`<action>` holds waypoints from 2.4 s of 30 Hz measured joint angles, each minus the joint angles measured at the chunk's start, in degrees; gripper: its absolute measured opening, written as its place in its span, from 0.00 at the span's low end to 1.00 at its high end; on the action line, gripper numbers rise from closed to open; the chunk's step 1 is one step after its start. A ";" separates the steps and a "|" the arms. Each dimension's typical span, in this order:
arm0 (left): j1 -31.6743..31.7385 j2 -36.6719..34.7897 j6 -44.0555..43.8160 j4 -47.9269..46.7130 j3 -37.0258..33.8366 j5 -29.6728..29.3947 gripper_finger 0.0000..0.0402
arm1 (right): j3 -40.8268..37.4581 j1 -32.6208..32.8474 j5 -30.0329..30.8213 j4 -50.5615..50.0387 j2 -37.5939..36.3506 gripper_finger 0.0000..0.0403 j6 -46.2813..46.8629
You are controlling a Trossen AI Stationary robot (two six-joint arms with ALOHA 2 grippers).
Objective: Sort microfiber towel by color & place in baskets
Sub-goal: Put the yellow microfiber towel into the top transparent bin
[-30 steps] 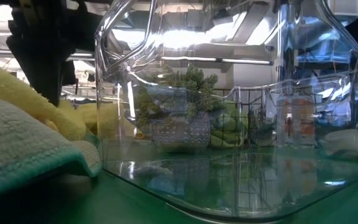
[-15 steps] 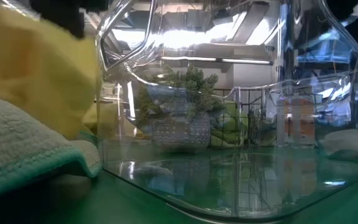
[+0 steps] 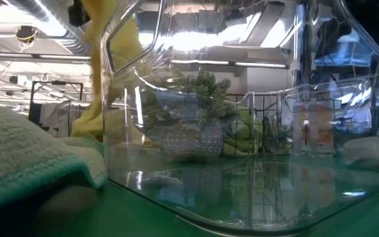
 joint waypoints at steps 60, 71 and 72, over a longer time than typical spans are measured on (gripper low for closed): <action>23.54 29.36 17.61 1.51 -0.02 4.77 0.00 | 0.04 0.00 -4.04 -0.09 0.02 0.46 -0.06; 23.51 20.49 17.55 7.89 0.00 4.72 0.00 | 0.04 0.02 -4.04 -0.07 0.04 0.46 -0.06; 23.51 19.75 17.54 8.22 0.00 4.72 0.00 | 0.07 0.01 -4.04 -0.07 0.04 0.46 -0.06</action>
